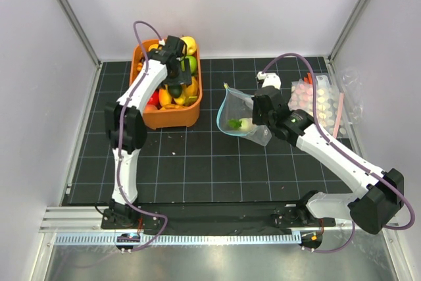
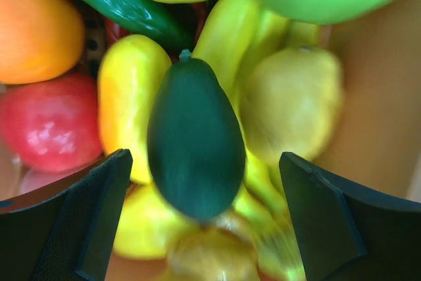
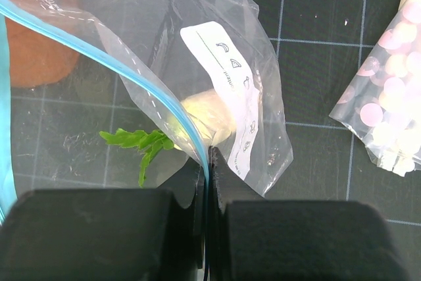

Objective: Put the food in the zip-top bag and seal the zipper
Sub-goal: Pick up the fake fruit from the bin.

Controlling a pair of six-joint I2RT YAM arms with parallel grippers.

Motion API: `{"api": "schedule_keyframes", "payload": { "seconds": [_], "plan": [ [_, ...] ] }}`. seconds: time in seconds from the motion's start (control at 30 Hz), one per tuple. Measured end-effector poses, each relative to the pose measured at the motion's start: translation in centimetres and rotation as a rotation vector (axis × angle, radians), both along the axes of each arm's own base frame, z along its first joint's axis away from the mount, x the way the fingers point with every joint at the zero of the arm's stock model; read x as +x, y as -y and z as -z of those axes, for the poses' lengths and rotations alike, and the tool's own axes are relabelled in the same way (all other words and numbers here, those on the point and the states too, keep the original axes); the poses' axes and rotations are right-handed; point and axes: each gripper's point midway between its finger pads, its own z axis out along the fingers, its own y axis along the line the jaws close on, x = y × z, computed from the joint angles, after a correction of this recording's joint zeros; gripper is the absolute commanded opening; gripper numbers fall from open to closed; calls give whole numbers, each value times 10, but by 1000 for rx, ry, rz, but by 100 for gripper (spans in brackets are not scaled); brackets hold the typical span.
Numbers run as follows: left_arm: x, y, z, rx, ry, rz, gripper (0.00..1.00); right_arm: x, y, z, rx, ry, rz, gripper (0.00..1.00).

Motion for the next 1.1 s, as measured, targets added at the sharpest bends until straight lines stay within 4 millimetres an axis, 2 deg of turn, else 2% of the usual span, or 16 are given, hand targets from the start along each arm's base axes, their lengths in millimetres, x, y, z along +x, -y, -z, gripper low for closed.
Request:
{"api": "schedule_keyframes", "payload": {
  "seconds": [0.03,0.07,0.1,0.2,0.33,0.47,0.67,0.77,0.9,1.1],
  "plan": [
    [1,0,13,5,-27,-8,77,0,0,0,0,0,0,1],
    [2,-1,25,10,-51,-16,59,0,0,0,1,0,-1,1],
    [2,-3,34,14,-69,-25,51,0,0,0,1,0,-1,1],
    [4,-3,35,9,-67,-28,33,0,-1,0,2,-1,-2,1],
    [3,-3,28,-1,-55,-31,21,0,-1,0,2,-1,-3,1],
    [-5,-6,8,-12,-30,-31,19,0,-1,0,3,-2,-4,1],
    [-34,-4,-61,-118,92,-14,17,-1,-2,0,8,-5,-12,1],
    [-53,-1,-84,-189,140,-3,15,-1,-3,0,11,-6,-15,1],
    [-73,9,-99,-292,165,25,15,-1,-6,1,20,-8,-26,1],
    [-99,33,-91,-406,174,66,17,-3,-11,4,35,-19,-48,1]
  ]
}}
